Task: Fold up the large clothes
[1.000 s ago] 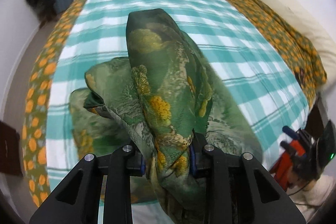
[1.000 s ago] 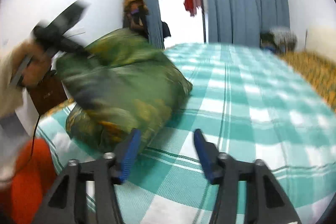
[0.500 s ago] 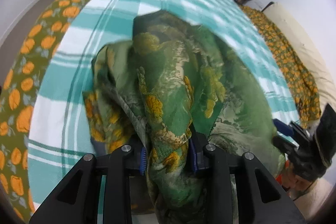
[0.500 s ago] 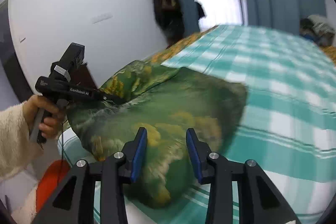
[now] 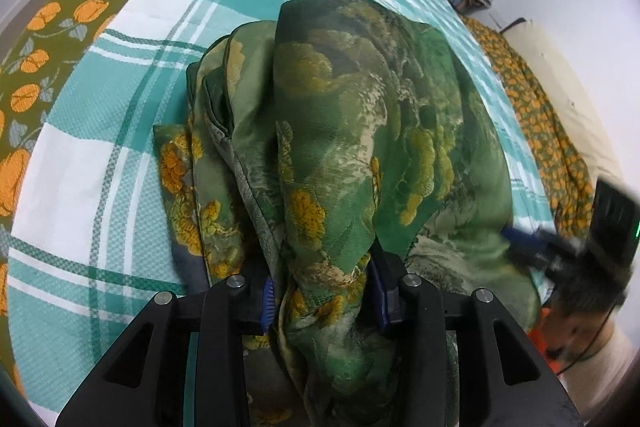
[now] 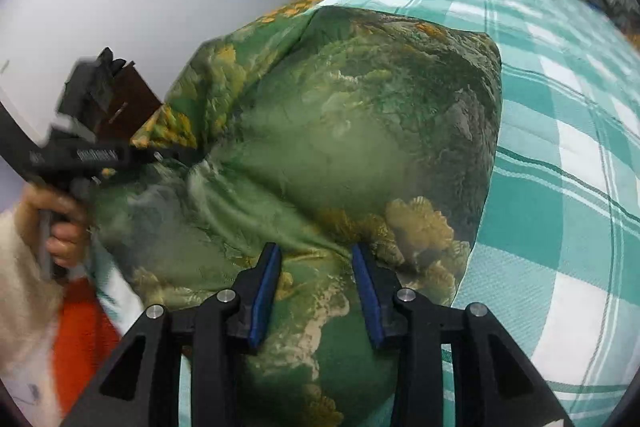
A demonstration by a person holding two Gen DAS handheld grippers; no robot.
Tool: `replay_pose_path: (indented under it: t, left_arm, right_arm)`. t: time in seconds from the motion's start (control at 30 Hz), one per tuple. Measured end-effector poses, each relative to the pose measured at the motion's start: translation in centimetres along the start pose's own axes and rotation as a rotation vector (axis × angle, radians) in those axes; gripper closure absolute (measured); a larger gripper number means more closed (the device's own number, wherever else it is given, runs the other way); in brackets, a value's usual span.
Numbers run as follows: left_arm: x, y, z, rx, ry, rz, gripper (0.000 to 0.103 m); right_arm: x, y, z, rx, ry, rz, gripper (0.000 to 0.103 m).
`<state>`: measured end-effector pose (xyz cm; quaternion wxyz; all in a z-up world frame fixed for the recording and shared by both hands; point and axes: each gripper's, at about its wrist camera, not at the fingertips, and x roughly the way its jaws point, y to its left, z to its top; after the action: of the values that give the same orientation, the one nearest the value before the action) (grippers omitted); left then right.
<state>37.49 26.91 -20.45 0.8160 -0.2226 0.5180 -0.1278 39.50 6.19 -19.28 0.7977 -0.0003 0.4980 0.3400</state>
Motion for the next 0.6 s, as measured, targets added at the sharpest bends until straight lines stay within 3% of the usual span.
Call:
replay_pose_path:
  t: [0.07,0.2,0.3,0.43,0.6]
  left_arm:
    - [-0.1,0.8,-0.5,-0.014,-0.007,-0.021,0.063]
    - [-0.3,1.5,-0.9,-0.02,-0.015,-0.036,0.063]
    - [-0.5,2.1,-1.1,-0.026,-0.016,-0.043,0.063]
    - [-0.1,2.9,-1.2,-0.043,-0.008,-0.041,0.063]
    - [-0.2,3.3,-1.2,-0.045,-0.009,-0.042,0.062]
  right_arm:
    - [-0.7,-0.6,2.7,0.048,-0.019,0.016,0.065]
    - [0.1,-1.4,9.1,0.067,-0.08,-0.056,0.065]
    - [4.4,-2.6,12.2,0.157,-0.019,-0.006,0.064]
    - [11.2,-3.6,11.9,0.166,0.123,-0.053,0.064]
    - [10.2,-4.0,11.2,0.171,0.089,-0.035,0.064]
